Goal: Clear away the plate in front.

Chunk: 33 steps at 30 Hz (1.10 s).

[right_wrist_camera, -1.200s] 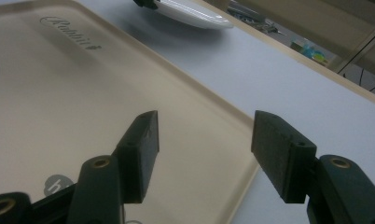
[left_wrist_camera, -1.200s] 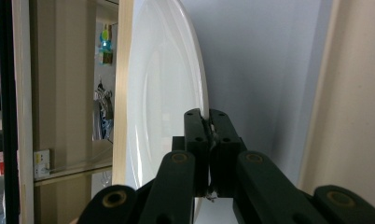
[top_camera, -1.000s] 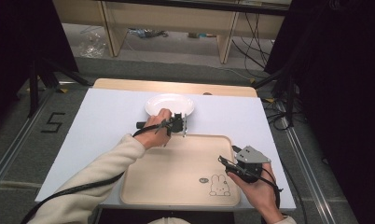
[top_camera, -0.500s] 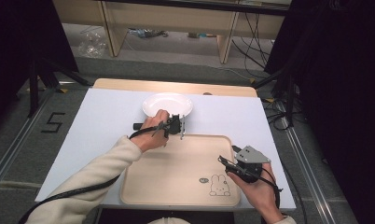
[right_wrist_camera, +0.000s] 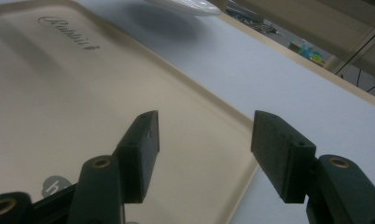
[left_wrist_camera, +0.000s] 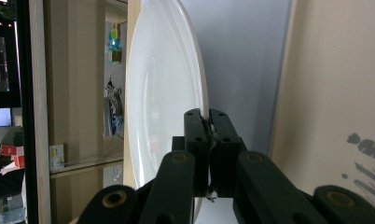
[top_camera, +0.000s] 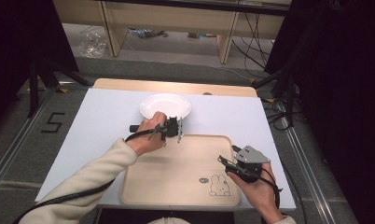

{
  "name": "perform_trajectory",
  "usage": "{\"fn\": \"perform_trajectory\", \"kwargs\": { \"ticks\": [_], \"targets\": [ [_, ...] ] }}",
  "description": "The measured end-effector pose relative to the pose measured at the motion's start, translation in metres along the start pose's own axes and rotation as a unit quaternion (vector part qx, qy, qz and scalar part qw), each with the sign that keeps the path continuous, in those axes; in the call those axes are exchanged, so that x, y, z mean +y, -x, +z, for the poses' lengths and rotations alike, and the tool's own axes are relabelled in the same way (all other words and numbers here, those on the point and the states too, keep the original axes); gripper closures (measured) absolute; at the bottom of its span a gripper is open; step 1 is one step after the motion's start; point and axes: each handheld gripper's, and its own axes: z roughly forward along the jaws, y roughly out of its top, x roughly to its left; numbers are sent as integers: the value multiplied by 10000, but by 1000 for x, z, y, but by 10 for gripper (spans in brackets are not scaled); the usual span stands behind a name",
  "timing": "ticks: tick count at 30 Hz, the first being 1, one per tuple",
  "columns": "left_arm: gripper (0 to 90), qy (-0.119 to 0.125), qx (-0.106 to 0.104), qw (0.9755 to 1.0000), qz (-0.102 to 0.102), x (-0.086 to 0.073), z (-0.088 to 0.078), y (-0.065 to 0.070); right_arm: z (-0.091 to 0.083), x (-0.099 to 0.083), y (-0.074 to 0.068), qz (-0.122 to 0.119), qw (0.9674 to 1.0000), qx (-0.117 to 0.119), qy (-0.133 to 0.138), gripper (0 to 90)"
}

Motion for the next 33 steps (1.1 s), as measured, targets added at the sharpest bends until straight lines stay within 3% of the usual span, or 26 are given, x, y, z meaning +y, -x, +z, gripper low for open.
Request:
{"fn": "perform_trajectory", "kwargs": {
  "ticks": [11, 12, 14, 15, 20, 24, 33],
  "targets": [
    [875, 35, 75, 9999, 76, 0, -12, 4, 0, 0, 0, -4, 10000, 4, -28, 430],
    [875, 55, 41, 10000, -2, 1, -13, 6, 0, 0, 0, -4, 10000, 2, -30, 430],
    [875, 61, 60, 9999, 65, 2, -17, 5, 0, 0, 0, -2, 10000, -1, -31, 430],
    [875, 75, 32, 10000, -11, 2, -19, 6, 0, 0, 0, 0, 10000, -3, -32, 430],
    [875, 110, 49, 9999, -14, 2, -23, 9, 0, 0, 1, 8, 10000, -60, 10, 428],
    [875, 125, 116, 9998, 60, 0, -28, 9, -1, 1, 2, 16, 9999, -101, -5, 406],
    [875, 199, 163, 9997, -18, -4, -39, 13, -4, 2, 6, 170, 9990, -253, 335, 332]
  ]
}}
